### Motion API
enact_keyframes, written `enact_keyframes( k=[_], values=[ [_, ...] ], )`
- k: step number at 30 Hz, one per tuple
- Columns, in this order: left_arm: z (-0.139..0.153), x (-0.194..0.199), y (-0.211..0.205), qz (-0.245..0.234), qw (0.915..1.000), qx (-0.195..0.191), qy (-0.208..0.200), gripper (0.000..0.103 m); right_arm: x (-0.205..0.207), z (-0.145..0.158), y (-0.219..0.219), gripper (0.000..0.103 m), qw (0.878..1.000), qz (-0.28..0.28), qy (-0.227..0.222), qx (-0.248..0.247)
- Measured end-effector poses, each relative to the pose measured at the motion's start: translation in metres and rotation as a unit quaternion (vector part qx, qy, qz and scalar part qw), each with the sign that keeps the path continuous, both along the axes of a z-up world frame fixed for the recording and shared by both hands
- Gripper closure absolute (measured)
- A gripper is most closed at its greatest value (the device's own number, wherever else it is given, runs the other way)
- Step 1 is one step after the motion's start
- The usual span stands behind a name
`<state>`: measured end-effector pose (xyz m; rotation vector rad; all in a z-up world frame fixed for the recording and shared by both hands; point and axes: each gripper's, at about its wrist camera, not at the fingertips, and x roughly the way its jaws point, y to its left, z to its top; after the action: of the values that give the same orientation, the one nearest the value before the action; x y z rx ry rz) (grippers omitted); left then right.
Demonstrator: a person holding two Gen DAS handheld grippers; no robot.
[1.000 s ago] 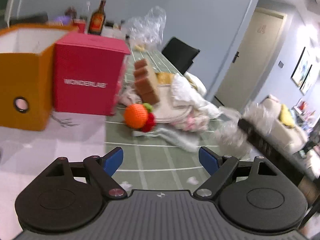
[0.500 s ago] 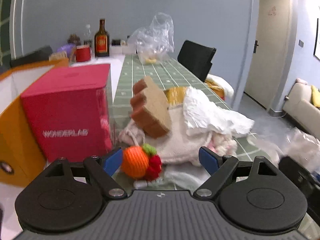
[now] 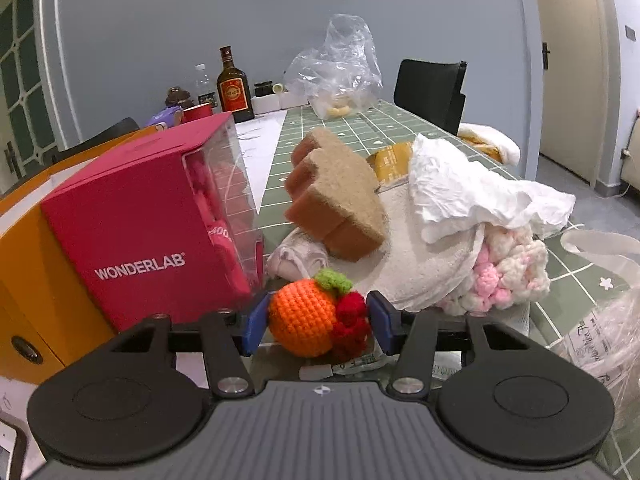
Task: Organize soft objects
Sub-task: 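Grasp the orange crochet fruit with the left tool, then drop the crochet fruit into the orange box with left while right drops the bag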
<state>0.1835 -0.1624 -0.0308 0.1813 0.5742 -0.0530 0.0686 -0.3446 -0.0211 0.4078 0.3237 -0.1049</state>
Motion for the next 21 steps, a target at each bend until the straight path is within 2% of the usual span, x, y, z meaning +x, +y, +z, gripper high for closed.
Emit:
enact_keyframes(
  k=[6, 12, 15, 19, 21],
  values=[
    [0.004, -0.019, 0.001, -0.009, 0.9999, 0.005, -0.011, 0.043, -0.001, 0.002, -0.005, 0.051, 1.000, -0.002, -0.001, 0.004],
    [0.022, -0.065, 0.003, -0.002, 0.9957, 0.029, -0.088, 0.043, -0.002, 0.002, -0.010, 0.051, 0.999, 0.020, -0.005, 0.038],
    [0.032, -0.085, 0.005, -0.003, 0.9938, 0.032, -0.106, 0.043, -0.002, 0.007, -0.003, 0.051, 0.999, 0.023, -0.007, 0.025],
    [0.041, -0.106, 0.009, -0.026, 0.9911, 0.060, -0.116, 0.043, -0.002, 0.015, 0.008, 0.051, 0.999, 0.040, -0.016, 0.015],
    [0.048, -0.119, 0.020, -0.034, 0.9903, 0.049, -0.126, 0.043, -0.003, 0.019, 0.014, 0.051, 0.998, 0.050, -0.023, 0.013]
  ],
)
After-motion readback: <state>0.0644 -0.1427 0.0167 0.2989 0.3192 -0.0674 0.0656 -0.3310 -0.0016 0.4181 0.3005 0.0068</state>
